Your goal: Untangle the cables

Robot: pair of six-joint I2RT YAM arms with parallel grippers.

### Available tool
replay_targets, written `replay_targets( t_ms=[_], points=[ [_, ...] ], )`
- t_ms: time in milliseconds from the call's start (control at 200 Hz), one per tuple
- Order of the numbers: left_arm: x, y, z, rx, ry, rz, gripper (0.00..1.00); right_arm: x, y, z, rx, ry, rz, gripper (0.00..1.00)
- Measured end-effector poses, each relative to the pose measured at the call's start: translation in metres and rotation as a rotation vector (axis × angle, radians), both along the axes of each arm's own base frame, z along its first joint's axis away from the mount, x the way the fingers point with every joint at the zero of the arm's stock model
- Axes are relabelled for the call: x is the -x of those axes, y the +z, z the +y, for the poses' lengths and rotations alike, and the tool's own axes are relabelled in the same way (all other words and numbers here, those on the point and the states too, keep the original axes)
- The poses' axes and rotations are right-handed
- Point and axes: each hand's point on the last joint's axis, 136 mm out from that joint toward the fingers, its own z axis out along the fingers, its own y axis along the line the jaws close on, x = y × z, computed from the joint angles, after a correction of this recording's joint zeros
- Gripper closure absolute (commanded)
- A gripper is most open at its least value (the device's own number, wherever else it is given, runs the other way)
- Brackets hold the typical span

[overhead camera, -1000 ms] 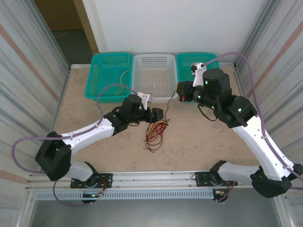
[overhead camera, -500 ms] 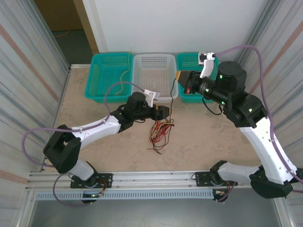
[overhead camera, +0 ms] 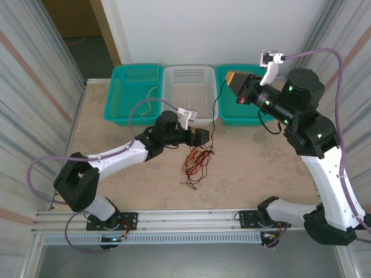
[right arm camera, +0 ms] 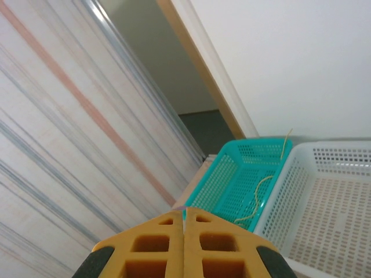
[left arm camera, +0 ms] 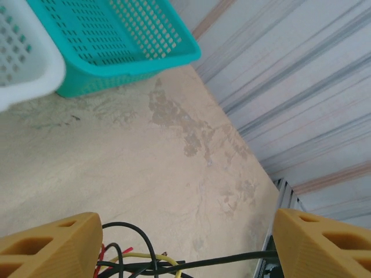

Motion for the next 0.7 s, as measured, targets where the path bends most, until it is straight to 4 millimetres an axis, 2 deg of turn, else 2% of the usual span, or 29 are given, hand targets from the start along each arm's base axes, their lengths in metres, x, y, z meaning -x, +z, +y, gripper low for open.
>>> replay_targets(
  t_ms=[155,245,326,401,561,621,701],
  points=[
    [-0.029,0.036,0.05,0.086,0.134,-0.034,0.15,-0.006,-0.001,-0.006,-0.007,-0.013,0.01,1.0],
    [-0.026,0.058,0.058,0.109,0.125,-0.09,0.14,-0.008,-0.003,-0.003,-0.016,-0.001,0.028,1.0],
    [-0.01,0.075,0.043,0.116,0.032,-0.155,0.14,-0.009,-0.006,-0.001,-0.019,0.01,0.037,1.0],
    [0.008,0.083,0.026,0.116,-0.059,-0.2,0.14,-0.009,-0.008,0.002,-0.02,0.022,0.045,1.0],
    [0.04,0.08,-0.015,0.079,-0.224,-0.267,0.19,-0.01,-0.009,0.002,-0.033,0.028,0.059,1.0],
    [0.047,0.074,-0.028,0.052,-0.259,-0.29,0.25,-0.01,-0.008,0.002,-0.037,0.028,0.06,1.0],
    [0.053,0.064,-0.04,0.02,-0.289,-0.321,0.39,-0.009,-0.008,0.002,-0.04,0.036,0.062,1.0]
  ],
)
